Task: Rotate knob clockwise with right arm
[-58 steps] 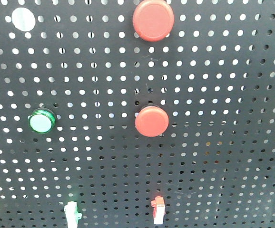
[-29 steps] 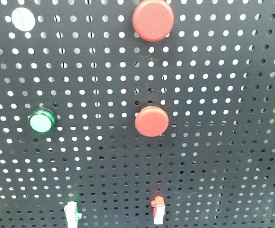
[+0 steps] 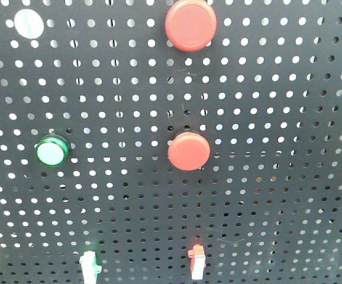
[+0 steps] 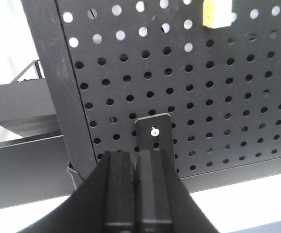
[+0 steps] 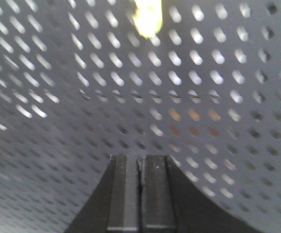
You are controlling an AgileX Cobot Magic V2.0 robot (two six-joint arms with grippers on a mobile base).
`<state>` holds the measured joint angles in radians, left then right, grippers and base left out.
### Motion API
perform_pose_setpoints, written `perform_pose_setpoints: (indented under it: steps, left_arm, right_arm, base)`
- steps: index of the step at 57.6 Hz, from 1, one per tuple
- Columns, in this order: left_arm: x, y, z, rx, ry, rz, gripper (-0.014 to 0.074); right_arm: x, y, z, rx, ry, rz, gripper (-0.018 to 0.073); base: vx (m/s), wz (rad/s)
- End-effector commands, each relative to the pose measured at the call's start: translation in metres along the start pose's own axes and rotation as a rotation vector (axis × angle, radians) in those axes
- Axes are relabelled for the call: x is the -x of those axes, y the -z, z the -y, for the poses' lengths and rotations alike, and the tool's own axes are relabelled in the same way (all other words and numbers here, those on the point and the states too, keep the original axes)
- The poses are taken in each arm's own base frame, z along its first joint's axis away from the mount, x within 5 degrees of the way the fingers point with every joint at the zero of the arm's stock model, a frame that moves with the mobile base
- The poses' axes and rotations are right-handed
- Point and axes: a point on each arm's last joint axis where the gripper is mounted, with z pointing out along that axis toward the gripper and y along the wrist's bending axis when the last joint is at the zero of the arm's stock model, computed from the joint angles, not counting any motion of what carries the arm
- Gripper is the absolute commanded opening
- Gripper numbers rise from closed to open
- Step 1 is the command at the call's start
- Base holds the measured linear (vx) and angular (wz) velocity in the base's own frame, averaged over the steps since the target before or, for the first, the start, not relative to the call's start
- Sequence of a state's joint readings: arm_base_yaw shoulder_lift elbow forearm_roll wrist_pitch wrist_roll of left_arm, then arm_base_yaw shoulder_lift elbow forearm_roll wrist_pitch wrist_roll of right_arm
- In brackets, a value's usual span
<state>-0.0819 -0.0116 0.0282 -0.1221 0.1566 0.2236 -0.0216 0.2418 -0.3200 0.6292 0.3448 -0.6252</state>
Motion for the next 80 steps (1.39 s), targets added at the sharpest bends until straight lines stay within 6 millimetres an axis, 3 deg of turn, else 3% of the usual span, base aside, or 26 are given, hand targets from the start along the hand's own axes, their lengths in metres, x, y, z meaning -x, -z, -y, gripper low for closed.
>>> perform_pose_setpoints:
  steps: [1,17,24,80]
  left_arm:
    - [-0.002,-0.001,0.0,0.009,0.007,0.068,-0.0006]
    - [-0.002,-0.001,0.0,0.009,0.007,0.068,-0.0006]
    - [-0.003,-0.001,0.0,0.009,0.007,0.067,-0.0006]
    - [-0.003,-0.001,0.0,0.009,0.007,0.067,-0.0006]
  right_arm:
    - [-0.006,0.002,0.007,-0.078,0.031,0.021,-0.0008]
    - [-0.077,0.01,0.015,-0.204,-0.107,0.063,-0.0008]
    - [-0.094,0.004,0.016,-0.209,-0.181,0.052,-0.0008]
    - [-0.095,0.004,0.017,-0.211,-0.171,0.043,-0.0008]
  base:
    - [0.0,0.0]
    - [0.0,0.0]
    - [0.0,0.0]
    - [0.0,0.0]
